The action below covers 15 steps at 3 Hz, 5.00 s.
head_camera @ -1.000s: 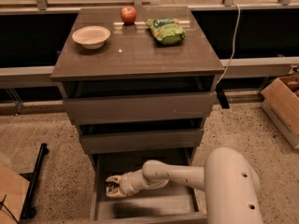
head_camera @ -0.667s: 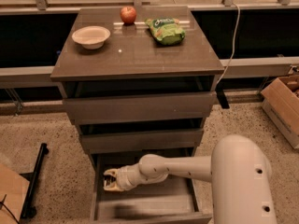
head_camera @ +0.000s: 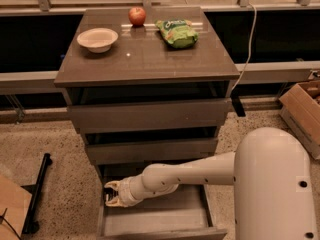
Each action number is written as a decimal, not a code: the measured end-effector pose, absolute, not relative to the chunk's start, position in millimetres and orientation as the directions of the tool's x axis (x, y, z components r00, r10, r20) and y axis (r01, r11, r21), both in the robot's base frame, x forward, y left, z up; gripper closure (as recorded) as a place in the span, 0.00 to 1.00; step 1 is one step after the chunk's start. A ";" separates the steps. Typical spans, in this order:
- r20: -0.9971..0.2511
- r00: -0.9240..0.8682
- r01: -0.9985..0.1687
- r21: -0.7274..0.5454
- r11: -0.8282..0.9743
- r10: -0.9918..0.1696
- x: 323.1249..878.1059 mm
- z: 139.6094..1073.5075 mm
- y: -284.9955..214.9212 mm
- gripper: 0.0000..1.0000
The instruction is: Pick rxbar chocolate from bottom drawer and place on counter
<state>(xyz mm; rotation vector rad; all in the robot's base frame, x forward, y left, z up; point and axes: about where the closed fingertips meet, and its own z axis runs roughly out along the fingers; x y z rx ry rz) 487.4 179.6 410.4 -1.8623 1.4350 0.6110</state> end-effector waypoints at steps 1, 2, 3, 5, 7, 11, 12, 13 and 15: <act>-0.738 0.291 -0.957 -0.227 -0.182 -0.610 486.4 414.1 178.3 1.00; -0.774 0.318 -0.944 -0.204 -0.259 -0.548 470.0 431.4 168.1 1.00; -0.779 0.379 -0.909 -0.211 -0.361 -0.500 441.0 464.5 154.1 1.00; -0.712 0.459 -0.881 -0.287 -0.377 -0.530 415.6 554.7 114.0 1.00; -0.579 0.496 -0.868 -0.343 -0.358 -0.647 448.5 659.6 94.3 1.00; -0.382 0.514 -0.832 -0.440 -0.339 -0.768 513.1 795.5 99.7 1.00; -0.451 0.518 -0.821 -0.502 -0.273 -0.727 545.2 829.6 82.6 1.00; -0.471 0.539 -0.799 -0.549 -0.246 -0.699 583.9 864.2 65.1 1.00; -0.499 0.497 -0.794 -0.591 -0.140 -0.710 679.3 900.9 17.7 1.00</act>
Offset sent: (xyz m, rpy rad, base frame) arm -0.0449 -0.0391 0.0489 0.1176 0.1040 0.2711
